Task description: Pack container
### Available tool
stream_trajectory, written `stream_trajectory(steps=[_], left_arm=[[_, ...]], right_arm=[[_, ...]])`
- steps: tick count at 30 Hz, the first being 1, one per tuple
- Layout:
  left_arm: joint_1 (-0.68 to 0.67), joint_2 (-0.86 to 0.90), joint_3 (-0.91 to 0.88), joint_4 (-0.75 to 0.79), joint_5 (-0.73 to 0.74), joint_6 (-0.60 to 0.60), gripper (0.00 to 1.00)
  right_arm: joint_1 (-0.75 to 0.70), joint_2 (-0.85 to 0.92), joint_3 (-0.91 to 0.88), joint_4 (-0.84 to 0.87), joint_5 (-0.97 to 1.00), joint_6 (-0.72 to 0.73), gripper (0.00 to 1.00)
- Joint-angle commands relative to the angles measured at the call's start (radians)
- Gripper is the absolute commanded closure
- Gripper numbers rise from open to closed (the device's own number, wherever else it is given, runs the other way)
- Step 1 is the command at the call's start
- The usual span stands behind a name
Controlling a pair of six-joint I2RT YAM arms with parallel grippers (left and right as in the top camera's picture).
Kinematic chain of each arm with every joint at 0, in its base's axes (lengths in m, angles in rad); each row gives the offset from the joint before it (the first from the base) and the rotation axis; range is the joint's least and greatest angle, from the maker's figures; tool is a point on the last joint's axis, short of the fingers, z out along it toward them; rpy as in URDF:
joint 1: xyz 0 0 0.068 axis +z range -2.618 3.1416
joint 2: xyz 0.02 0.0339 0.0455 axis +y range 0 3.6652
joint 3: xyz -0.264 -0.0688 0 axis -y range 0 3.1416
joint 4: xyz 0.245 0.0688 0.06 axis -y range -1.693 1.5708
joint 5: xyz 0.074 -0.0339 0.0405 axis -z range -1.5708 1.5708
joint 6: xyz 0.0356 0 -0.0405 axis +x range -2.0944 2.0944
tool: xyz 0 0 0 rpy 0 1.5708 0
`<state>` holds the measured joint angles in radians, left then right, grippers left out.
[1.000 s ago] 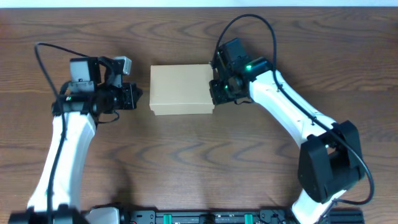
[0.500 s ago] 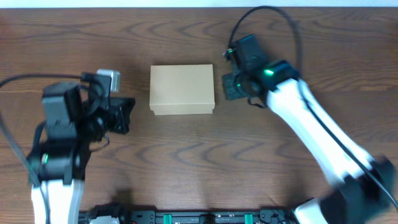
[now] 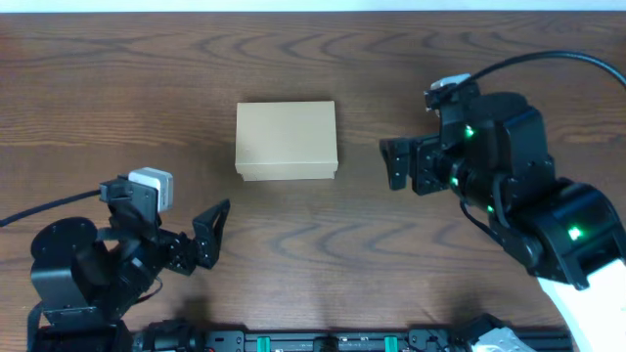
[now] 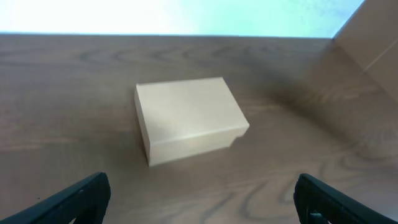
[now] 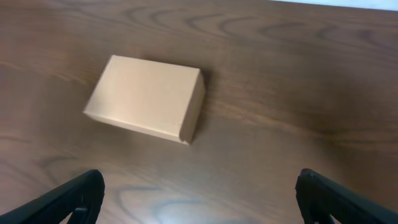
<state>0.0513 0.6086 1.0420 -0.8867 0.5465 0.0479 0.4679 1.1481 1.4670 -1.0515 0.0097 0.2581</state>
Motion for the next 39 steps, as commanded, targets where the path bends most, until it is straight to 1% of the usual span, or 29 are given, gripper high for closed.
stream_trajectory(steps=[1,12,15,19,20,22,25,27,30,34,39], left_arm=[[0.003,-0.002,0.01,-0.031,-0.007,-0.003,0.05],[0.003,-0.002,0.01,-0.113,-0.013,0.0,0.05],[0.001,-0.004,0.01,-0.12,-0.134,0.011,0.05],[0.002,-0.011,0.008,-0.089,-0.203,0.012,0.05],[0.002,-0.013,0.004,-0.073,-0.225,0.012,0.05],[0.002,-0.024,-0.027,0.011,-0.315,0.011,0.05],[0.002,-0.075,-0.148,0.17,-0.436,0.002,0.05],[0.002,-0.122,-0.249,0.278,-0.472,-0.004,0.05],[0.002,-0.201,-0.389,0.399,-0.478,-0.022,0.05],[0.002,-0.293,-0.53,0.462,-0.486,-0.106,0.05],[0.0,-0.389,-0.636,0.47,-0.483,-0.115,0.05]], right_arm=[[-0.002,-0.014,0.007,-0.002,-0.033,0.022,0.01],[-0.002,-0.002,0.006,-0.008,-0.033,0.022,0.01],[-0.002,-0.002,0.006,-0.008,-0.033,0.022,0.01],[-0.002,-0.002,0.006,-0.008,-0.033,0.022,0.01],[-0.002,-0.002,0.006,-0.008,-0.033,0.022,0.01],[-0.002,-0.002,0.006,-0.008,-0.033,0.022,0.01],[-0.002,-0.002,0.006,-0.008,-0.033,0.022,0.01],[-0.002,-0.002,0.006,-0.008,-0.033,0.022,0.01],[-0.002,-0.002,0.006,-0.008,-0.033,0.022,0.01],[-0.002,-0.002,0.006,-0.008,-0.033,0.022,0.01],[-0.002,-0.002,0.006,-0.008,-0.033,0.022,0.01]])
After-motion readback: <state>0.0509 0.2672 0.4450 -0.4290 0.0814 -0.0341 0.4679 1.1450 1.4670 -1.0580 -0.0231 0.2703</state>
